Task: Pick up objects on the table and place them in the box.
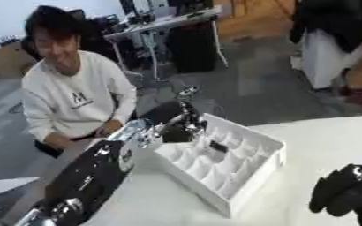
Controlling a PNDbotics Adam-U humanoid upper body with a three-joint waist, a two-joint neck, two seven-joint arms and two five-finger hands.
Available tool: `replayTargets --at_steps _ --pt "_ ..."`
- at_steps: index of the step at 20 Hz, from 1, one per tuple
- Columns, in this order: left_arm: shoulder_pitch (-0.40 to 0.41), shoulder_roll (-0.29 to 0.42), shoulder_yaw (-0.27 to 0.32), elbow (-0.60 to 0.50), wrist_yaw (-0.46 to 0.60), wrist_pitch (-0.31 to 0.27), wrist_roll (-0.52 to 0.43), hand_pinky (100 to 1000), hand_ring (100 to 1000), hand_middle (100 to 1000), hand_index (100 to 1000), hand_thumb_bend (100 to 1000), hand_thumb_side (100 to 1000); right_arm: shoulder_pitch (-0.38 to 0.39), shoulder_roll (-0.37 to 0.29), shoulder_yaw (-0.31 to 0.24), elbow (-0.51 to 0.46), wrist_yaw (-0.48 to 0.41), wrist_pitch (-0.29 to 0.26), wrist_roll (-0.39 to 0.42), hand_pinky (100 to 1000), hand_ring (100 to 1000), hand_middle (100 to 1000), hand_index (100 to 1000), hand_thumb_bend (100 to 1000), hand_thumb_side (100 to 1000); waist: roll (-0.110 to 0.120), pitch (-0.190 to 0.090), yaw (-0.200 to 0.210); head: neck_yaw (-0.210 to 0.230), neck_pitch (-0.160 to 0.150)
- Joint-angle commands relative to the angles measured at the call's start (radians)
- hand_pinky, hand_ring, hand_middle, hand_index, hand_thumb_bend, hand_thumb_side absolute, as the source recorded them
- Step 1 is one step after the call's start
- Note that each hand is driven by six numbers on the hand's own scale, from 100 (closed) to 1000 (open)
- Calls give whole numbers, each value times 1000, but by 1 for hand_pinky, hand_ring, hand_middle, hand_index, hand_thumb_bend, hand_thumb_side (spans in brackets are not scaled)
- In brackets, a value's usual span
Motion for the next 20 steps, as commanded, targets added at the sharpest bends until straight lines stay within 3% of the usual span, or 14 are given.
replayTargets --at_steps 1,4,8,13,16,20 --pt "-18 13 34 6 -145 -51 59 1000 1000 1000 1000 809 893 -15 8 2 -22 -5 -6 11 382 468 504 586 100 661 -7 -17 8 19 15" --pt "25 41 55 -21 -88 -108 133 1000 972 969 978 751 883 -10 5 0 -21 -3 -4 10 381 468 504 586 100 661 -7 -21 27 21 39" --pt "150 144 33 -197 189 -193 227 947 910 946 963 679 875 -7 2 -2 -9 0 -12 9 384 469 502 584 100 658 -18 -34 67 17 104" --pt "312 250 12 -451 557 -199 309 883 858 918 937 622 865 -19 9 -4 19 0 -42 8 387 470 501 581 100 657 -54 -50 118 30 197" --pt "394 285 7 -577 719 -191 331 860 841 912 930 604 859 -28 15 -8 39 5 -63 6 388 471 501 580 100 657 -76 -55 137 27 226" --pt "489 314 15 -728 870 -177 326 833 821 906 925 595 856 -32 22 -14 54 8 -79 3 387 471 502 582 100 660 -96 -54 157 19 237"
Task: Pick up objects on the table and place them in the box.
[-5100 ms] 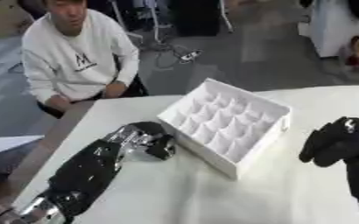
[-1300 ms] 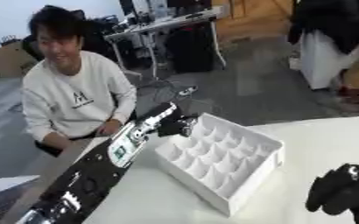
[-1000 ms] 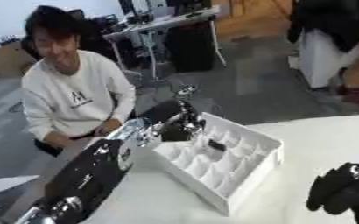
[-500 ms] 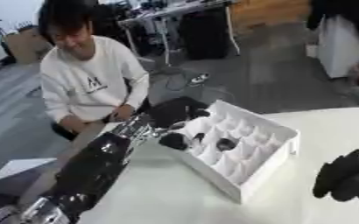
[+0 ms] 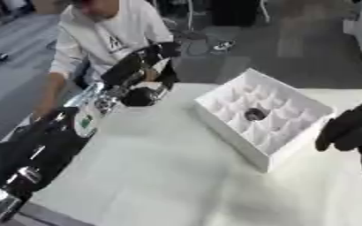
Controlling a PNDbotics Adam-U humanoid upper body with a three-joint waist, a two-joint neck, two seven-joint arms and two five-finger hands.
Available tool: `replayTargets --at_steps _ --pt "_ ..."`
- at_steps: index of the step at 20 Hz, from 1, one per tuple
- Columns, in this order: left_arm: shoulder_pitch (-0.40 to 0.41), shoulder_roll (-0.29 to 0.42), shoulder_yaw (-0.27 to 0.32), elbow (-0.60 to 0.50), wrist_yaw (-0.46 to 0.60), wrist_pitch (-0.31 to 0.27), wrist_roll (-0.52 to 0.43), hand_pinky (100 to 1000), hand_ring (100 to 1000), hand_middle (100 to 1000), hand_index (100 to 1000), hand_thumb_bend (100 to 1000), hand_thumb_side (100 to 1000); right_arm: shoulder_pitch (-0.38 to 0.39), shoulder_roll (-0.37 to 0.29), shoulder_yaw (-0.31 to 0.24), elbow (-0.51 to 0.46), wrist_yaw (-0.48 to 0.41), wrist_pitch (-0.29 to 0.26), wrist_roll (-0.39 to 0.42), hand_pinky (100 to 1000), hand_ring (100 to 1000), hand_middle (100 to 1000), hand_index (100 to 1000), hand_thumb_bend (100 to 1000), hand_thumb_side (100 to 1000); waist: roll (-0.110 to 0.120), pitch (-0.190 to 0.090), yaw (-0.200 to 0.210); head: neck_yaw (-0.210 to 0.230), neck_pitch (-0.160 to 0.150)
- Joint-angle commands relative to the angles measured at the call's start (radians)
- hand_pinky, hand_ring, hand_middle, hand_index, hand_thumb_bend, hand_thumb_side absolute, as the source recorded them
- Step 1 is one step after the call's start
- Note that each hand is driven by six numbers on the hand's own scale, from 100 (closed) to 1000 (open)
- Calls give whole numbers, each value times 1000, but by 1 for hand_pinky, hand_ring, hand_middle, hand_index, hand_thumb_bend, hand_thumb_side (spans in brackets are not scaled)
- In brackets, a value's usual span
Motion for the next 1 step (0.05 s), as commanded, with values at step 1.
replayTargets --at_steps 1 --pt "36 55 17 -134 115 9 4 826 817 905 924 592 845 -23 6 -9 0 6 -47 31 387 471 502 582 100 660 -8 -15 12 -5 8"
